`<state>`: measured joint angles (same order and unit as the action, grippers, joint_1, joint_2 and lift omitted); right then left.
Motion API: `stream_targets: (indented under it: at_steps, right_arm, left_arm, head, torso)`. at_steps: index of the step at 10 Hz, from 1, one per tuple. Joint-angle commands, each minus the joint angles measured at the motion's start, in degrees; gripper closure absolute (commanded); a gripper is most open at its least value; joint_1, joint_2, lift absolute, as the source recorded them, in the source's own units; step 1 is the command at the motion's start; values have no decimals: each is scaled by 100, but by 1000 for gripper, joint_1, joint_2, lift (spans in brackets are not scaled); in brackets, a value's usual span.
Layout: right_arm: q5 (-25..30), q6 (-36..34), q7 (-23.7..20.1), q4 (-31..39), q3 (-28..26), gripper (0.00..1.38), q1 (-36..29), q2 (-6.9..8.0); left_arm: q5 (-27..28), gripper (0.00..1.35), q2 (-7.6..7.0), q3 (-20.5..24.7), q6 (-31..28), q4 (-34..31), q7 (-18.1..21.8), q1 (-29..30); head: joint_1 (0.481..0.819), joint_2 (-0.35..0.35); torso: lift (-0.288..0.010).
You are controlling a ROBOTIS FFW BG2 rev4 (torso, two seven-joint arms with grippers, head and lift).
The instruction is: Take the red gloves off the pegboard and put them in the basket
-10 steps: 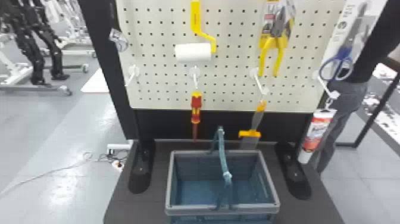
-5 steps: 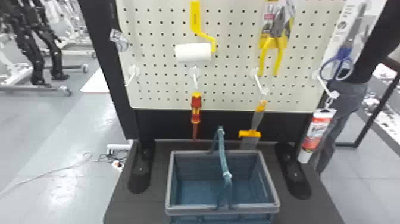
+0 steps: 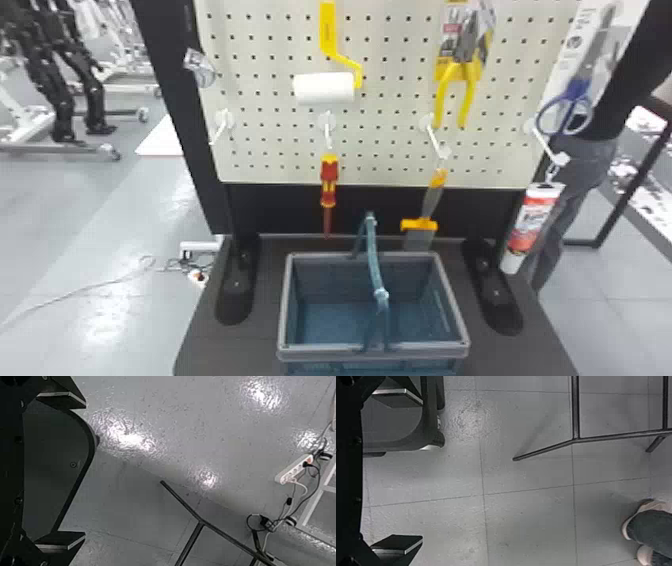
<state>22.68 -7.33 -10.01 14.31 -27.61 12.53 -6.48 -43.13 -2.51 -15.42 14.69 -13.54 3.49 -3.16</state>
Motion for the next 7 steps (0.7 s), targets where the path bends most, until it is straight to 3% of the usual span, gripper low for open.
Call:
stream_targets:
  at_steps: [1,3,4,5,7]
  right_arm:
    - [-501,-93,17,-95,-7,91,-5,-55]
    - [-651,443,-27,-95,2,91,-110,-73]
    - [-440,681,-1,-86,2,91,-101,-46]
    - [-123,848,-27,-86,2,90,-49,-46]
    - [-202,918,-45,-139,2,64,13,-46]
  left_arm:
    - [437,142,66,285,272,1,3,17]
    - [533,142,40,285,61,1,55,-53]
    - [524,142,40,285,-45,1,64,-106]
    - [639,140,40,338,-10,1,73,-132]
    - [814,101,22,356,201,1,249,-176]
  head:
    - [549,0]
    - [549,0]
    - [549,0]
    - [549,0]
    - [549,0]
  torso:
    - [-100]
    - [-100]
    - [-100]
    - [-100]
    - [-100]
